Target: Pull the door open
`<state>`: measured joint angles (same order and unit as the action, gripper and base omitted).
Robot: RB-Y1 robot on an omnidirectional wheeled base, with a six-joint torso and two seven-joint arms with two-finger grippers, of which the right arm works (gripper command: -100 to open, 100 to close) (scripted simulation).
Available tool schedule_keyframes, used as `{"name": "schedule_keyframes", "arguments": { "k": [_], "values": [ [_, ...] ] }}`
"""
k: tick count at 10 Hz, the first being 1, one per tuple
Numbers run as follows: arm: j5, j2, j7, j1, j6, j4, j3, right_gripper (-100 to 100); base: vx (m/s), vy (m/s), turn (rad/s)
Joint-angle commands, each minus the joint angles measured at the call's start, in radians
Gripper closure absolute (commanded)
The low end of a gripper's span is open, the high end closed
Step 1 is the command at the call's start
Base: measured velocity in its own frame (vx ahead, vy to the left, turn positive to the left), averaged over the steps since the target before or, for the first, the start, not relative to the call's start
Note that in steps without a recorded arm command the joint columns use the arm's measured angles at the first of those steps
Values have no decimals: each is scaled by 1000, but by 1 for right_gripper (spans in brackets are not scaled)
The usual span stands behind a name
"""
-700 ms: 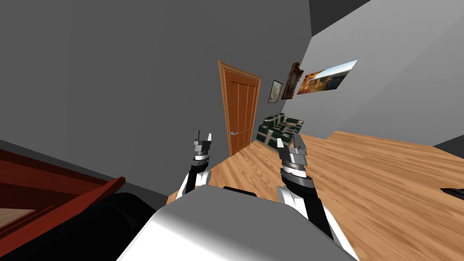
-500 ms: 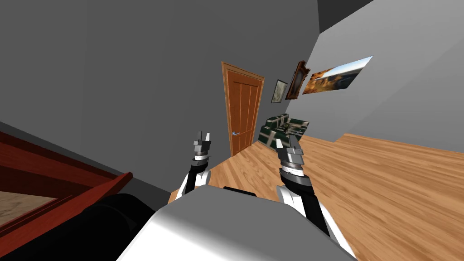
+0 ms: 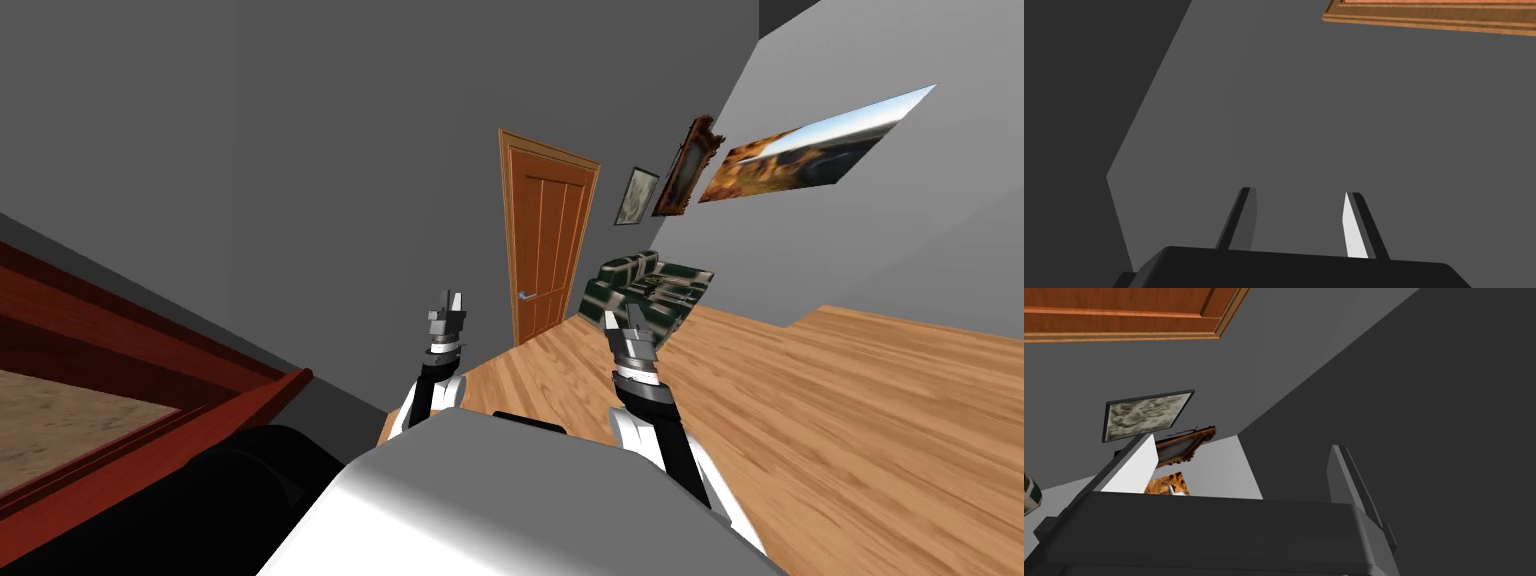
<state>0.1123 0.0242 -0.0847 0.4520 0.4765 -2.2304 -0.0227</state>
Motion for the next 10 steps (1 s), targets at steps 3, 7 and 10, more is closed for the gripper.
{"name": "schedule_keyframes", "arguments": {
  "k": [3, 7, 10],
  "values": [
    [6, 13, -11, -29, 29, 108, 22, -100, 69, -27, 183],
    [11, 26, -23, -62, 52, 213, 46, -100, 61, -23, 147],
    [17, 39, -37, -99, 78, 314, 74, -100, 67, -30, 213]
  ]
}}
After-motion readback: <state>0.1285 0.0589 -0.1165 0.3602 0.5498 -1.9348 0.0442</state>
